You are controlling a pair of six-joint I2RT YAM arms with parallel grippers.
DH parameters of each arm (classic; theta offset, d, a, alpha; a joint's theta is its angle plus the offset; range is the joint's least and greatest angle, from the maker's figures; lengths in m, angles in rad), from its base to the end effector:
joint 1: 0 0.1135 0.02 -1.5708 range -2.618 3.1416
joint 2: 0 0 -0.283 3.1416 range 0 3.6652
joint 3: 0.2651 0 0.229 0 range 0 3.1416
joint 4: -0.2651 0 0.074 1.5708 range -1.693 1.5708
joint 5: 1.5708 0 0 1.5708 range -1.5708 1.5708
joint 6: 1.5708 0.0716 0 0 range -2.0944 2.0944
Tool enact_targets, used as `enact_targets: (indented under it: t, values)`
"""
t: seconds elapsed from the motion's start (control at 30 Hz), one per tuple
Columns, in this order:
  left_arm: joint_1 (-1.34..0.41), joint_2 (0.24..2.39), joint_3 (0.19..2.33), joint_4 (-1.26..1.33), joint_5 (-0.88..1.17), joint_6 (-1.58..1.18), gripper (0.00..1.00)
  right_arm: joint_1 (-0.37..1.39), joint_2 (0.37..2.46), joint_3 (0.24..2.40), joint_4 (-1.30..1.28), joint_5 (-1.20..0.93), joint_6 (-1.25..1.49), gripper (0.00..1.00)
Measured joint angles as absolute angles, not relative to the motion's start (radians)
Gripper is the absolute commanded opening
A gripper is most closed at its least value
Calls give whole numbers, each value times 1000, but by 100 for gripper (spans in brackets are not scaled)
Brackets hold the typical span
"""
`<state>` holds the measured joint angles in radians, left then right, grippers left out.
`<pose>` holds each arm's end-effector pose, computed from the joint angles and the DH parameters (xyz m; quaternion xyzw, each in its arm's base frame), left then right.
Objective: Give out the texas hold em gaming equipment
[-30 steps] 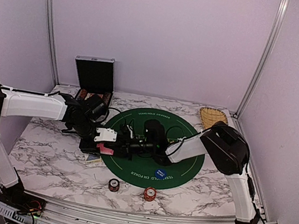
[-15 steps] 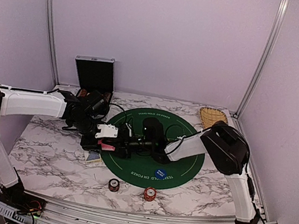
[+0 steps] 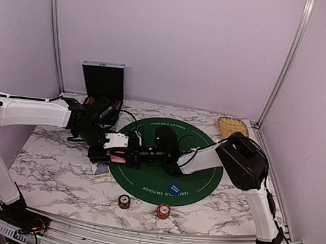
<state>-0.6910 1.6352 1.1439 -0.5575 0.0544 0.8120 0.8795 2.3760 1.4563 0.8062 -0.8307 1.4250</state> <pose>0.2548 -0.2158 0.2184 0.6645 0.7009 -0.0106 0.2591 0.2954 0.4399 0.1563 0.0749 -0.7298 -0.6790 0.0274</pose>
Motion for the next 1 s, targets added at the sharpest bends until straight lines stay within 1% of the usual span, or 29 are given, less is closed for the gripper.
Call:
enact_targets:
  t: [0.03, 0.07, 0.13, 0.5, 1.0]
  values:
    - [-691, 1633, 1144, -554, 61, 807, 91, 879, 2376, 1456, 810, -829, 1425, 2]
    - [-695, 1628, 1144, -553, 62, 797, 95, 880, 2376, 1454, 811, -822, 1431, 1]
    - [-700, 1619, 1144, -552, 73, 795, 97, 880, 2376, 1446, 819, -823, 1441, 0]
    - [-688, 1583, 1145, -552, 167, 786, 97, 880, 2376, 1402, 962, -833, 1516, 0]
    - [-663, 1583, 1144, -553, 262, 804, 94, 884, 2376, 1399, 987, -849, 1535, 0]
